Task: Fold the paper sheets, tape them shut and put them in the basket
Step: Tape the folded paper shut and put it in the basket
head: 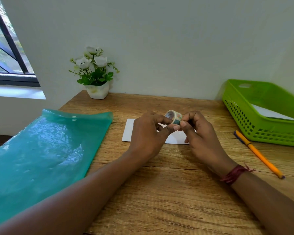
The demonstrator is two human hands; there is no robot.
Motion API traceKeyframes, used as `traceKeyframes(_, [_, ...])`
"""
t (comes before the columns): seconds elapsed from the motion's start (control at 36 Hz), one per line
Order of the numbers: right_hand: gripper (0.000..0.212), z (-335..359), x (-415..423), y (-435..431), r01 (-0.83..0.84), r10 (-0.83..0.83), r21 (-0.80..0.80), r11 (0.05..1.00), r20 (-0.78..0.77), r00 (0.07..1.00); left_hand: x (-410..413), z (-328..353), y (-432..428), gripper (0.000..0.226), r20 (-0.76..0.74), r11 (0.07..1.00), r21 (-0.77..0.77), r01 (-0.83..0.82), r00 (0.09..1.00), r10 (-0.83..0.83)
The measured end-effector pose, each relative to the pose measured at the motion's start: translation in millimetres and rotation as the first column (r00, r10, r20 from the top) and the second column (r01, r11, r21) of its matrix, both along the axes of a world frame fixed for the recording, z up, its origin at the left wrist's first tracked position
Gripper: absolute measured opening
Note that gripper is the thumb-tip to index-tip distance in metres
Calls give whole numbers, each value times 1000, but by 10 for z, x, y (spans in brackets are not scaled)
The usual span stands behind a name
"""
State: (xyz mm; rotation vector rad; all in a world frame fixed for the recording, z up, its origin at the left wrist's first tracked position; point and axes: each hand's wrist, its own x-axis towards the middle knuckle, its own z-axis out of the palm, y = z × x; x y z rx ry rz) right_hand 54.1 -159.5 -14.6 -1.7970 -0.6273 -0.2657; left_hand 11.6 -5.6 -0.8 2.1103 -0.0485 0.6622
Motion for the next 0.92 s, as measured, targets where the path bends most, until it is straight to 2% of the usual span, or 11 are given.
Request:
traceKeyframes(0.11, [23, 28, -23, 3, 9, -9, 27, 1000, 12, 1000, -8, 11, -1, 23, 4, 1000, -4, -20, 1000, 20])
traceKeyframes(0.44, [16, 93, -64, 6, 116, -118, 83, 990, 19, 993, -19, 19, 0, 24, -10, 1000, -11, -1, 1000, 1])
traceKeyframes(0.67, [15, 70, -47, 5, 67, -62, 137, 988, -36, 997, -18, 10, 2, 23, -13, 1000, -3, 10, 1000, -10])
traceKeyframes(0.92, [16, 7, -16, 2, 9, -5, 66, 998, -65, 998, -1, -5, 6, 22, -12, 1000, 21, -6, 1000, 6])
